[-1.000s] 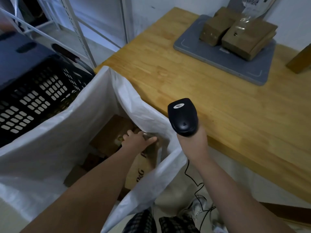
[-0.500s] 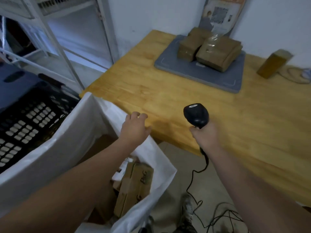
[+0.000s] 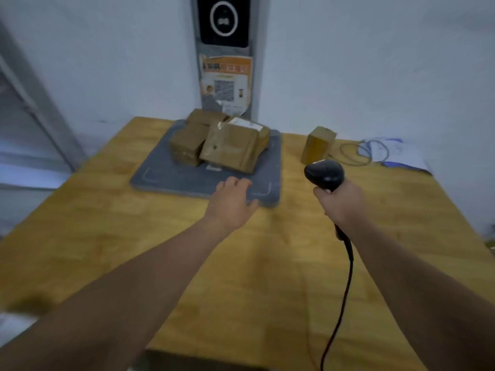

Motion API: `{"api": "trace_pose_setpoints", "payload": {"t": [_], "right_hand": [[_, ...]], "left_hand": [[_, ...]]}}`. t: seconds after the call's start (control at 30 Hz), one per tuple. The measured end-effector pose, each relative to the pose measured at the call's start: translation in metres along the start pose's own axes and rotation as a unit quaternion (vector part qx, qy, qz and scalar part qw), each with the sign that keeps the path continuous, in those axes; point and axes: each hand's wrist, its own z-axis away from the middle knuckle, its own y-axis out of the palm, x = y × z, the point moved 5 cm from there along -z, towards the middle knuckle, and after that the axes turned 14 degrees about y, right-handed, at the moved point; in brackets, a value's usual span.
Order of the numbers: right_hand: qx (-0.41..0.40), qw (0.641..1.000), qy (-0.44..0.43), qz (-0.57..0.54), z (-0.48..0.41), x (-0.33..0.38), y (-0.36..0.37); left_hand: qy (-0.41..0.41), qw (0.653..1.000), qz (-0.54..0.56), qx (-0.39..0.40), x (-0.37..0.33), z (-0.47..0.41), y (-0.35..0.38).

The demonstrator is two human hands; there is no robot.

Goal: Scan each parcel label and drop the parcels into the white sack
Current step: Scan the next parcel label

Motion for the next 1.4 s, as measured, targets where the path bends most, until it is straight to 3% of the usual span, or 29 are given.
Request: {"api": "trace_pose_setpoints", "payload": {"t": [0.2,0.43,0.8,0.93,1.13,1.23,1.4], "right_hand": [[-0.015,0.999,-0.015,0.034,-0.122,0.008,-0.044],[0.014,0.991,0.088,-0.101,-0.225,-0.027,-0.051],[0.032,0.986,0.089,-0.136,-0.3,-0.047,-0.035],[0.058,0.984,0.088,-0.147,-0.298,-0.052,-0.028],[0.074,0.991,0.003,-0.11,-0.262,-0.059,-0.028],[0.164,0.971,-0.012,-0.172,-0.224,-0.057,-0.016],[0.364,0.913,0.065,-0.172,-0.149,-0.072,0.036]], "left_hand": [[0.037,0.998,0.005,0.042,-0.058,-0.164,0.039],[-0.003,0.998,0.021,0.062,-0.073,-0.318,0.093],[-0.04,0.996,0.008,0.081,-0.066,-0.423,0.141],[-0.033,0.996,0.024,0.083,-0.057,-0.412,0.143],[-0.042,0.958,0.264,0.104,-0.031,-0.296,0.123],[-0.045,0.926,0.345,0.146,-0.006,-0.219,0.123],[-0.05,0.886,0.419,0.192,0.023,-0.117,0.121]]}}
